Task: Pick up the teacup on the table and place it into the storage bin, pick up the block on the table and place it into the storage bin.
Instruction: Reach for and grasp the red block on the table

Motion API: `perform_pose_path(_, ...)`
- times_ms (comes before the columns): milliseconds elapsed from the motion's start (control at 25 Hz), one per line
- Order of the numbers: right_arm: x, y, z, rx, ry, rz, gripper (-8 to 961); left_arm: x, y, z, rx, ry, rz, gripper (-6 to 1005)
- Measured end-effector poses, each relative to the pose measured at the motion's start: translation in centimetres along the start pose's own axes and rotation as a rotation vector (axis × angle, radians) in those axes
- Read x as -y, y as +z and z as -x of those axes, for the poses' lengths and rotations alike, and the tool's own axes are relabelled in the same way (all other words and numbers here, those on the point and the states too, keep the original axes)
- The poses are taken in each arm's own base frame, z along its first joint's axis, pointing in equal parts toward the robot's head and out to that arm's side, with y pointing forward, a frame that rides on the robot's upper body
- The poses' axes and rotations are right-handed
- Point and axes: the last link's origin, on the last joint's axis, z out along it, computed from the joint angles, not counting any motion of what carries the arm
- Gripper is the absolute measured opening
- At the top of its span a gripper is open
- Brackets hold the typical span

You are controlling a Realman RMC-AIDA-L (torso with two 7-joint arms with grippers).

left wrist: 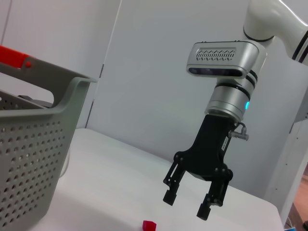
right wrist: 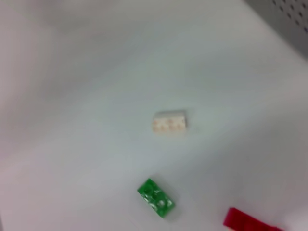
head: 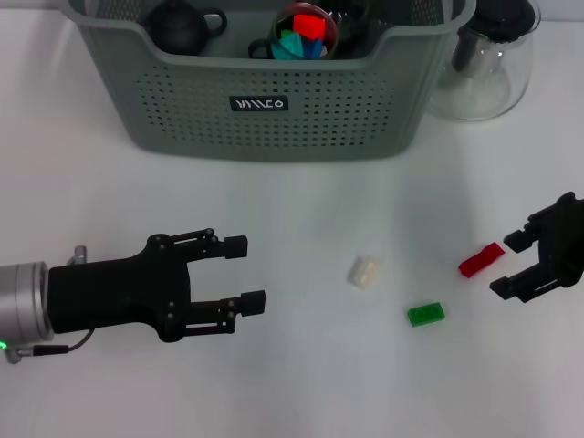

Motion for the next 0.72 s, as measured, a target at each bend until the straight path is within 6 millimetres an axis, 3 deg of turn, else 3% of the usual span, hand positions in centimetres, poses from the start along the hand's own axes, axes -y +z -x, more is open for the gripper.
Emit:
perform_pose_path(360,1.4,1.2,-0.6,-0.013,0.069,-0.064,747,0.0,-0.1,0.1,0.001,-0.001,-0.004,764)
perform_pose_path(720,2.1,2.8,0.2,0.021,0.064,-0.073,745,0.1,0.0,0.2,0.004,-0.005,-0.012,764)
